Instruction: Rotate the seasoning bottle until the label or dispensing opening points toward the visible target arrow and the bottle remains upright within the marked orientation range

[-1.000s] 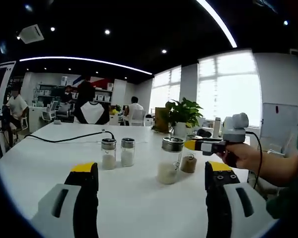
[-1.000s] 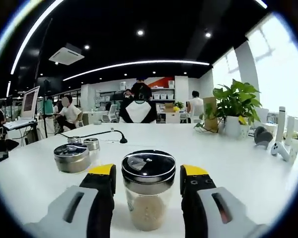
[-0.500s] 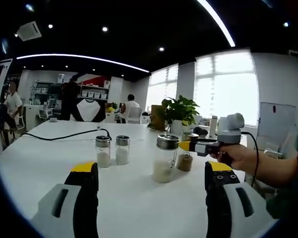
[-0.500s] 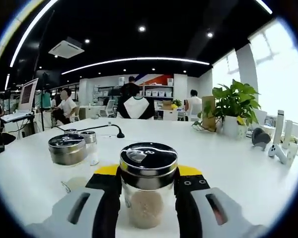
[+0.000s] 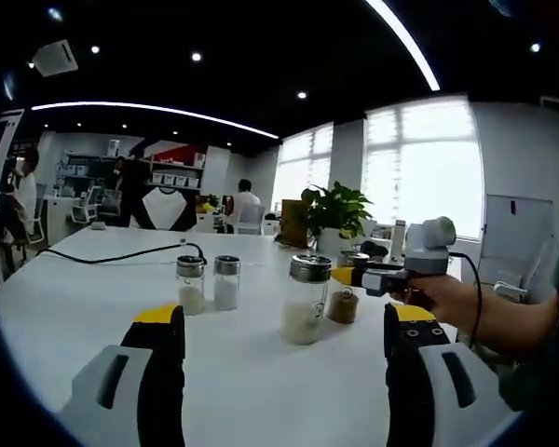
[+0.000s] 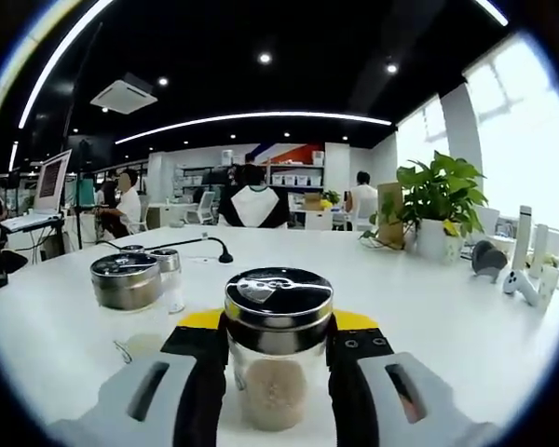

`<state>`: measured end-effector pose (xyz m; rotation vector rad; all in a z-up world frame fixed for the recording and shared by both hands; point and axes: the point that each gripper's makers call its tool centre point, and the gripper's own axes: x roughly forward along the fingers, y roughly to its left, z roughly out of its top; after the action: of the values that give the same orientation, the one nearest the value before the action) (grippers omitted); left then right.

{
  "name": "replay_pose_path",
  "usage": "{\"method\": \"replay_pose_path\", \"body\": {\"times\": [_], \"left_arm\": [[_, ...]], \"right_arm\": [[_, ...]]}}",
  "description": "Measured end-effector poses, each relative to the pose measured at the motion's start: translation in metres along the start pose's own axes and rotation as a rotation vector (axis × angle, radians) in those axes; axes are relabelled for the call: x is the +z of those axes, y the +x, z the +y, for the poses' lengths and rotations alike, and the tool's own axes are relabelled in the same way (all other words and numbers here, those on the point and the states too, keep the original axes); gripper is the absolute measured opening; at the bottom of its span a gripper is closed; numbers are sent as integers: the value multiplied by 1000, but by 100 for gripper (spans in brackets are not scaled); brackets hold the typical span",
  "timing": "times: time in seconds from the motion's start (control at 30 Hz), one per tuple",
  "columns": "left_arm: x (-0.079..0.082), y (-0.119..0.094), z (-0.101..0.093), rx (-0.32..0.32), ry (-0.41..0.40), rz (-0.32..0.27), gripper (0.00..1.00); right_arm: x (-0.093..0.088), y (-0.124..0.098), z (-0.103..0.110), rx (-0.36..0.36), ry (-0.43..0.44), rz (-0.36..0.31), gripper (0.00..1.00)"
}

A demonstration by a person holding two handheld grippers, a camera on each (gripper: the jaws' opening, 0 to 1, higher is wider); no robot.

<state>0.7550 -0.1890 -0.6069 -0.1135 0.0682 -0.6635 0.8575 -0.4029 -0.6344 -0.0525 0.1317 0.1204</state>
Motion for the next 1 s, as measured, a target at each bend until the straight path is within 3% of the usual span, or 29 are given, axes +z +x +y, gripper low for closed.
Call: {"method": "replay_pose_path", "body": {"times": [0.37,1.0], "left_arm": [[2,-10,15,46,-1,-9,93],[14,-9,9,18,17,-30,94]], "right_arm": [[0,-1,1,20,3,12,40],[-2,0,4,127,5,25,39]]}}
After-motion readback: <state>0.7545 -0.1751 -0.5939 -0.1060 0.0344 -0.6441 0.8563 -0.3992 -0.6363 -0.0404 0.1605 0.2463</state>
